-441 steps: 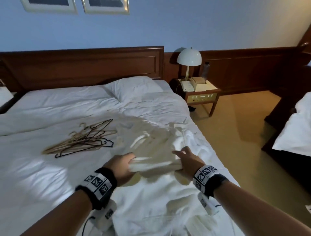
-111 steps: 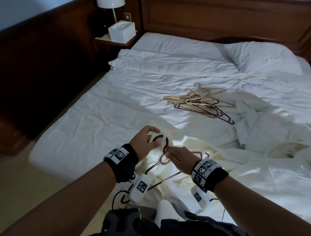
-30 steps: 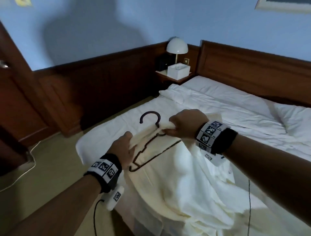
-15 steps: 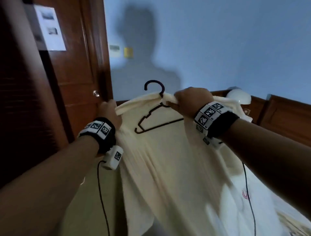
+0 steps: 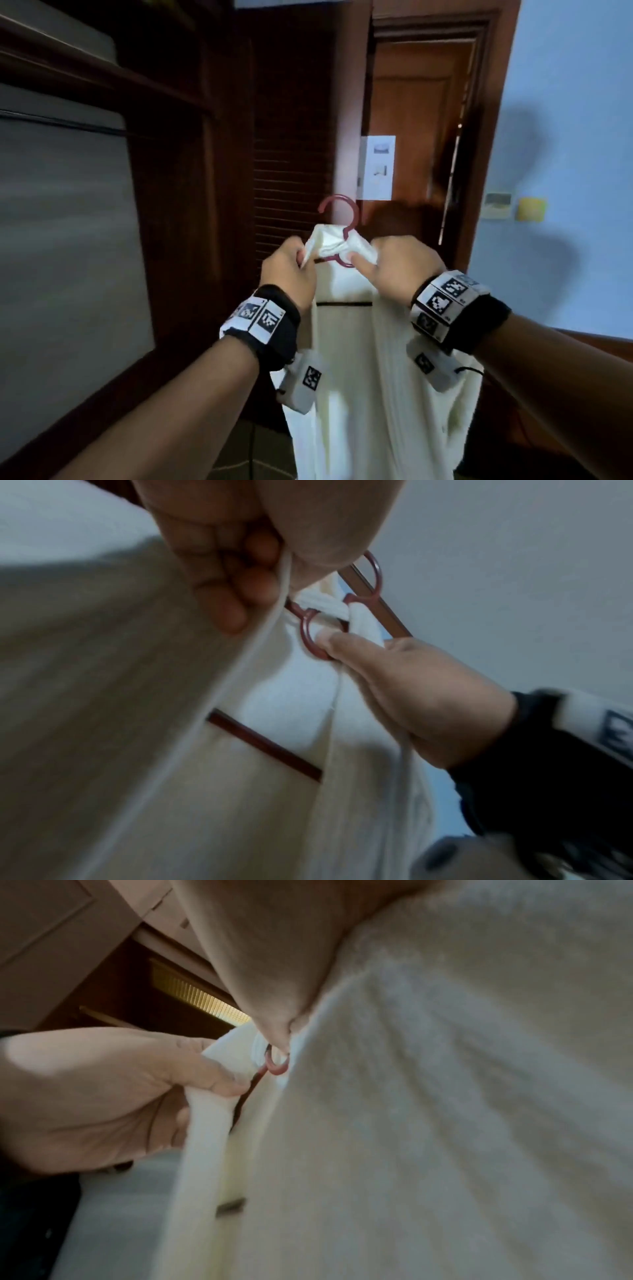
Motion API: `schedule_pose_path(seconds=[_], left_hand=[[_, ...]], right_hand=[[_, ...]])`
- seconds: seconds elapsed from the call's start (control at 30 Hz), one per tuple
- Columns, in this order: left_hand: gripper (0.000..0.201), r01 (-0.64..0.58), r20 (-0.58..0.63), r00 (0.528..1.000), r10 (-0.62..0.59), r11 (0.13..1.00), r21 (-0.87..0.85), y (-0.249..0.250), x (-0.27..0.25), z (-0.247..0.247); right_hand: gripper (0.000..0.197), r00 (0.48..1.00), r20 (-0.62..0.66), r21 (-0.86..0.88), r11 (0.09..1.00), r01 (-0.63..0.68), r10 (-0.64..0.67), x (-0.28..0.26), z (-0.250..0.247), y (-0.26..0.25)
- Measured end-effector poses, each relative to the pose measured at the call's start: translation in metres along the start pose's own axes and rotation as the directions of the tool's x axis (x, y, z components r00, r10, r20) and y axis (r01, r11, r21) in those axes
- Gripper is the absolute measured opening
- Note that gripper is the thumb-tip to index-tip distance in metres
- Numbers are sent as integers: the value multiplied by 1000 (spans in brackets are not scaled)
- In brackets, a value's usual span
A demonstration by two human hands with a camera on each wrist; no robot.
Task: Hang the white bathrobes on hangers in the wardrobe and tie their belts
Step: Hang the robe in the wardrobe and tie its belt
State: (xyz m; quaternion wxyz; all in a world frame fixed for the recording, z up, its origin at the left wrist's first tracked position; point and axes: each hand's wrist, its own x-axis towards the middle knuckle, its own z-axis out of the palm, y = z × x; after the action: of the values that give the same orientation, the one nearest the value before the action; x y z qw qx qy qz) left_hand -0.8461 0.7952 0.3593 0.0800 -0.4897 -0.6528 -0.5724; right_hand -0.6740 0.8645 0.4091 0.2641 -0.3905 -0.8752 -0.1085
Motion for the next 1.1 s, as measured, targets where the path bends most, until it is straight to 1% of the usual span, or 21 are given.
schedule_pose_path(seconds=[0.1, 0.17, 0.23, 0.27, 0.3, 0.37, 0.4, 0.43, 0.47, 0.5, 0.53, 0.57, 0.6, 0.63, 0.67, 0.77, 0.87, 0.93, 1.0, 1.03, 1.1], left_hand=[[31, -39, 65, 997, 35, 997, 64, -31, 28, -17], [22, -60, 100, 994, 50, 993, 101, -51, 54, -25], [14, -82, 111, 992, 66, 986, 143, -72, 89, -31], [15, -92, 117, 991, 71, 980, 179, -83, 107, -33], [17, -105, 146, 986, 77, 974, 201, -97, 128, -38], [9, -139, 218, 971, 98, 974, 180, -119, 170, -55], [3, -165, 196, 972, 126, 966, 200, -131, 191, -67], [5, -202, 127, 977, 173, 938, 282, -144, 215, -80], [11, -222, 58, 974, 219, 867, 446, -159, 238, -92], [20, -203, 34, 973, 230, 766, 610, -171, 260, -100], [26, -156, 51, 984, 172, 677, 719, -181, 278, -106], [27, -119, 81, 993, 89, 649, 752, -195, 295, -107], [25, -96, 108, 994, 24, 666, 740, -211, 310, -108], [26, -67, 102, 995, -11, 684, 726, -230, 324, -112], [29, -49, 73, 997, -5, 690, 722, -247, 338, -119], [38, 38, -28, 999, -26, 664, 746, -297, 374, -157], [39, 126, -80, 992, -101, 621, 774, -348, 411, -195], [37, 153, -78, 985, -151, 588, 794, -383, 438, -216], [32, 159, -54, 977, -206, 539, 827, -421, 467, -234], [34, 169, -57, 973, -224, 520, 837, -439, 483, -243], [42, 196, -88, 970, -226, 520, 831, -477, 522, -263]], right_hand=[[52, 999, -16, 136, 990, 35, -33, 62, 42, -28], [52, 996, -30, 220, 971, 94, -90, 102, 68, -45], [49, 985, -59, 279, 944, 174, -164, 144, 90, -64], [48, 979, -71, 302, 931, 205, -193, 166, 99, -73], [49, 974, -83, 329, 917, 227, -211, 189, 108, -79], [55, 968, -94, 396, 883, 252, -234, 241, 123, -84], [56, 966, -82, 437, 862, 255, -245, 268, 129, -84], [55, 965, -67, 480, 840, 254, -254, 296, 136, -86], [53, 962, -58, 512, 819, 259, -268, 321, 142, -90], [51, 953, -67, 526, 801, 285, -295, 345, 149, -98], [50, 937, -90, 526, 783, 332, -337, 367, 156, -108], [49, 915, -120, 521, 760, 389, -386, 388, 163, -121], [48, 890, -150, 518, 733, 441, -430, 409, 172, -135], [47, 867, -173, 523, 703, 483, -467, 428, 181, -148], [44, 848, -178, 544, 668, 508, -499, 447, 192, -162], [30, 779, -127, 603, 576, 552, -614, 498, 236, -207], [26, 724, -85, 579, 558, 595, -684, 545, 288, -253], [28, 724, -80, 593, 551, 587, -685, 577, 319, -285], [30, 743, -87, 595, 563, 573, -664, 609, 342, -318], [31, 754, -94, 588, 575, 569, -650, 626, 349, -336], [32, 781, -95, 575, 607, 549, -617, 665, 354, -374]])
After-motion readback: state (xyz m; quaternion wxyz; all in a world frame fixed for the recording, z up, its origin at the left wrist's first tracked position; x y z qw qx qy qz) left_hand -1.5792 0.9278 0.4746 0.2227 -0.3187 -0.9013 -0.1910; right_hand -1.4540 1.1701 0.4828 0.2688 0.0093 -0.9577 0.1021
